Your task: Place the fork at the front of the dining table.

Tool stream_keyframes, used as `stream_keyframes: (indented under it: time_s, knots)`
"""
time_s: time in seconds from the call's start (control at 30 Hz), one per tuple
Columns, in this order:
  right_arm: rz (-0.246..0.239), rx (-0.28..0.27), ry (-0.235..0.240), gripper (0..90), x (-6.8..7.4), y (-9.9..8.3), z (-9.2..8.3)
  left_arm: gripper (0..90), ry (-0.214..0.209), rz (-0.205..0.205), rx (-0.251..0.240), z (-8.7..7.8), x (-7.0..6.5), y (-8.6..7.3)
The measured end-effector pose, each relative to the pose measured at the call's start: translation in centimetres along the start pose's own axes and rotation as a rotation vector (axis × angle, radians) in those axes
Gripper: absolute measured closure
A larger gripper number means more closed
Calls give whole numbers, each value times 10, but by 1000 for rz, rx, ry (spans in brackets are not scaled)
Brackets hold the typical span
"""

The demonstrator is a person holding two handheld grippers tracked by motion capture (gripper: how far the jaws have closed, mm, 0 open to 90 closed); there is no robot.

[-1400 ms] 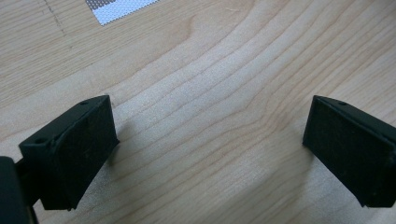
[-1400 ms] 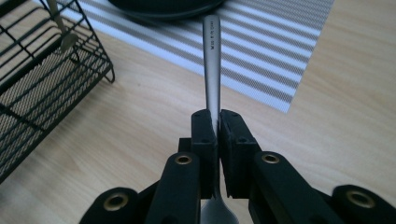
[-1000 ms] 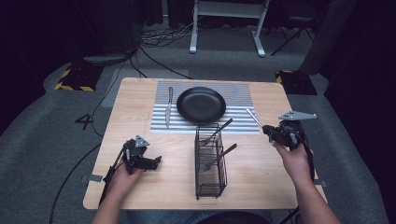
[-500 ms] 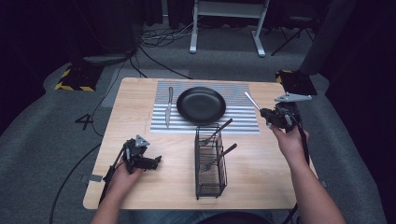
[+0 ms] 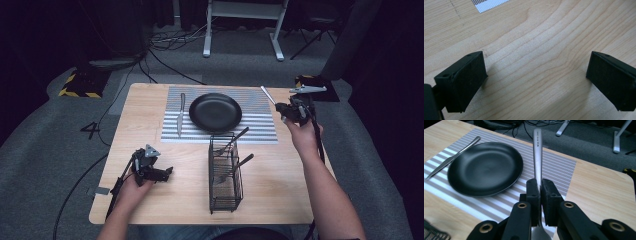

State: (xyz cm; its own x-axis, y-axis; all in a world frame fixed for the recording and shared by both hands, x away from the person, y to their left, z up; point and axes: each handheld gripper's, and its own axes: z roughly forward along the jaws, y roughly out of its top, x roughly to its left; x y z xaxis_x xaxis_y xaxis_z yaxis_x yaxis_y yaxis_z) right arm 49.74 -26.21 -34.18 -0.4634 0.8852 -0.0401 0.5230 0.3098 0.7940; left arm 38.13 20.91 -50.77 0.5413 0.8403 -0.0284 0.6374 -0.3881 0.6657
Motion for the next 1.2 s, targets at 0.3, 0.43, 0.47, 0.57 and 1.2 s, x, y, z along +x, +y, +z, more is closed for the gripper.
stream_keyframes:
  time_s: [0.3, 0.43, 0.47, 0.57, 1.2]
  knots:
    - [16, 9, -21, 844, -6, 20, 25, 29, 0, 0, 0, 0, 0, 0]
    - [61, 14, -13, 843, -11, 27, 37, 29, 0, 0, 0, 0, 0, 0]
    - [68, 17, -17, 844, -11, 28, 41, 29, 0, 0, 0, 0, 0, 0]
    - [81, 28, -37, 843, -13, 32, 54, 29, 0, 0, 1, 0, 0, 0]
    - [173, 127, -67, 843, -24, 14, 131, 29, -1, 0, 1, 0, 0, 0]
